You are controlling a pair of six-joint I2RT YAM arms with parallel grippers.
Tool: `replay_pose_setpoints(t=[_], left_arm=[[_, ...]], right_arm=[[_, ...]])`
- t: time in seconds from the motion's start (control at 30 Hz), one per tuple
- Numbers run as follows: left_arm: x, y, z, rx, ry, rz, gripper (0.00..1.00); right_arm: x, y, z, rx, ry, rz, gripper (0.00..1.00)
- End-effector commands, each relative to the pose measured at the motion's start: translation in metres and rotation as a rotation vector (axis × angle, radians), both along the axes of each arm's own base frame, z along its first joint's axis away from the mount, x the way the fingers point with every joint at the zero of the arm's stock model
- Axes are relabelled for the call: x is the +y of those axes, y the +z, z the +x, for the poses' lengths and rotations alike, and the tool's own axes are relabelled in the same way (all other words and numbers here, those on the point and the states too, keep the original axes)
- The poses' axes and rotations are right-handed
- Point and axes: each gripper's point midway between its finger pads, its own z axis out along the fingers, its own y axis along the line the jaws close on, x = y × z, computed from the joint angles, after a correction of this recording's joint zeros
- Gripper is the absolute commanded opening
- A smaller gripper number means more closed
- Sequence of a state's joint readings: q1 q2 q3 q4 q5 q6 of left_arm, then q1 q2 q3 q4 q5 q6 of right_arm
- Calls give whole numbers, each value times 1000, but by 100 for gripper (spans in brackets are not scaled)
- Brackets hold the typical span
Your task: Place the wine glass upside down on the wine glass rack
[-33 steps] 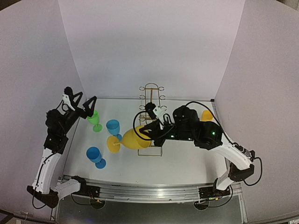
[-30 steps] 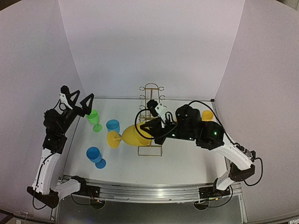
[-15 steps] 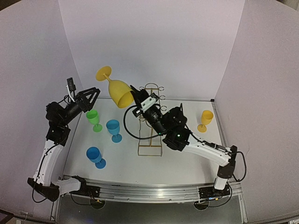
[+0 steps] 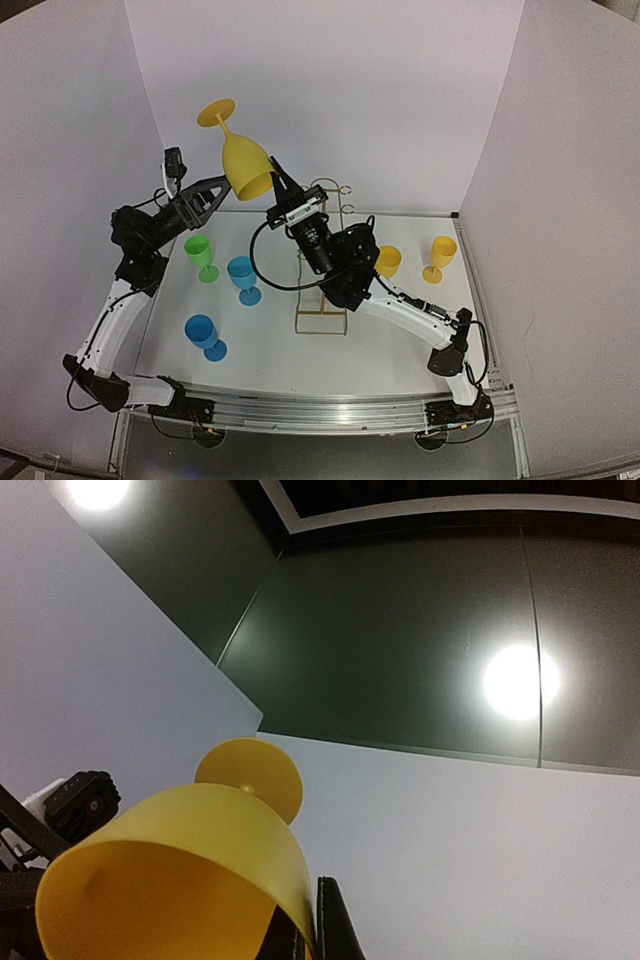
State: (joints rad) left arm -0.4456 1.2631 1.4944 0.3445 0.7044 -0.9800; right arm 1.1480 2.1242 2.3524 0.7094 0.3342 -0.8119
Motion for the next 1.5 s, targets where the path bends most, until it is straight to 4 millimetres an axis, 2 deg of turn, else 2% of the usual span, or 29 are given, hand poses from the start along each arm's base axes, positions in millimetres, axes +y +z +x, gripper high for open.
replay_pose_setpoints(t=[0.0, 0.13, 0.3, 0.5, 0.67, 0.7, 0.73, 0.83, 0.9, 1.03, 1.13, 1.2, 1.23, 1.3, 1.37, 1.47], left_arm=[[-2, 37, -25, -100, -64, -66, 100], [-11, 43, -27, -102, -92, -78, 100], [-21, 34, -3, 4, -56, -80, 97], [-21, 27, 6, 33, -19, -70, 68], [-19, 24, 3, 13, 0, -54, 52], [-18, 24, 3, 6, 8, -50, 49], [-17, 23, 3, -5, 18, -45, 47], [-17, 17, 0, -56, 41, -8, 40], [-18, 8, 0, -86, 64, 35, 35], [-16, -9, -2, -182, 121, 131, 21], [-14, -14, -11, -287, 149, 207, 17], [-13, -23, -14, -377, 191, 289, 16], [-12, -27, -19, -420, 200, 325, 16], [-12, -38, -27, -506, 203, 401, 16], [-12, -47, -36, -589, 186, 460, 16], [-14, -67, -52, -706, 122, 541, 16]], right_arm=[[5, -2, -3, -21, 42, 2, 0], [7, -6, 1, -9, 74, 8, 0], [16, -12, 2, -6, 103, 8, 0], [19, -23, 6, 24, 96, -16, 0], [21, -37, 11, 56, 87, -49, 0], [22, -41, 11, 62, 88, -61, 3], [22, -44, 11, 68, 90, -70, 11], [21, -57, 12, 107, 93, -103, 54], [18, -65, 13, 138, 90, -137, 66], [10, -84, 9, 224, 112, -219, 76], [-1, -101, 2, 308, 147, -309, 79], [-7, -114, -7, 383, 196, -376, 91], [-13, -121, -12, 434, 218, -424, 92], [-25, -128, -23, 519, 265, -479, 94], [-36, -145, -35, 615, 307, -552, 94], [-50, -148, -53, 693, 384, -572, 94]])
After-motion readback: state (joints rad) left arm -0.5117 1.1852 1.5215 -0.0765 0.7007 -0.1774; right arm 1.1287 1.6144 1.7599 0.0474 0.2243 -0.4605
